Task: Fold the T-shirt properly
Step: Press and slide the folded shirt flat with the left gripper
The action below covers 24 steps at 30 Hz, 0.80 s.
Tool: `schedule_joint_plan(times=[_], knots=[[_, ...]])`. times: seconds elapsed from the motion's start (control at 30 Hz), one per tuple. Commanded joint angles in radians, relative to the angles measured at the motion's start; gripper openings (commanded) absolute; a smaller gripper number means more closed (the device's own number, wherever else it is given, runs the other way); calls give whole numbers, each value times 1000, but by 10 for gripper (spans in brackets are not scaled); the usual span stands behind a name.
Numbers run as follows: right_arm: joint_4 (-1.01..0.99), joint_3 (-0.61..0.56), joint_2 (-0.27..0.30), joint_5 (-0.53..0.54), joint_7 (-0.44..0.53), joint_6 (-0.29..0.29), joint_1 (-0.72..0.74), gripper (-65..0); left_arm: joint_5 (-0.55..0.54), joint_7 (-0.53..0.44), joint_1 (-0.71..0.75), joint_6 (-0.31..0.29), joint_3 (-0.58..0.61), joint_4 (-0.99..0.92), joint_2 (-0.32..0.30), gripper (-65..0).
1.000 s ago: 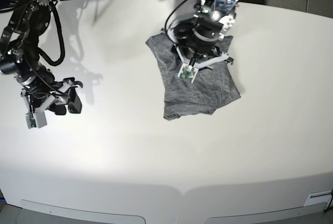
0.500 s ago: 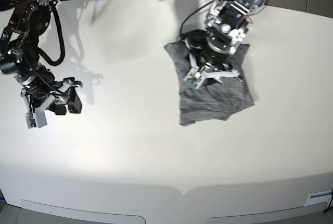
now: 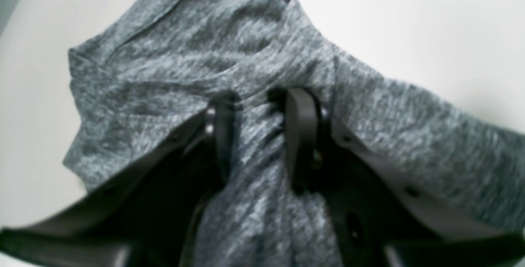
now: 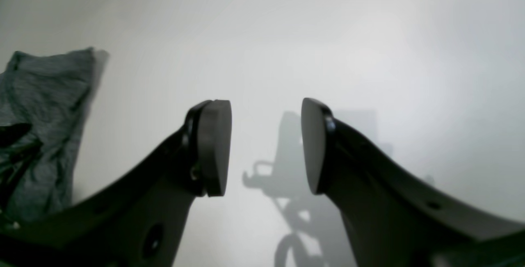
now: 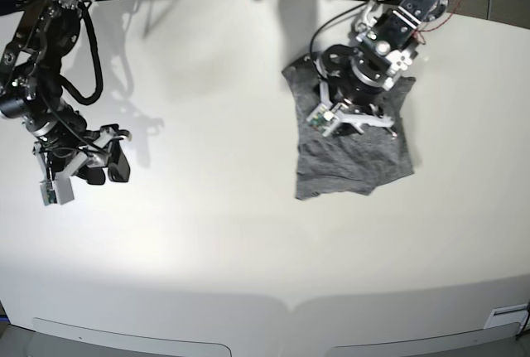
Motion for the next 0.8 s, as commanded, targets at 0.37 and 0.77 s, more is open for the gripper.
schedule_joint_plan(times=[0.37, 0.77], knots=[[19, 4, 14, 15, 30, 8, 14, -365, -65, 154, 5, -46, 187, -23, 6, -424], [19, 4, 14, 15, 21, 8, 14, -365, -34, 167, -61, 21, 187, -23, 5, -424]])
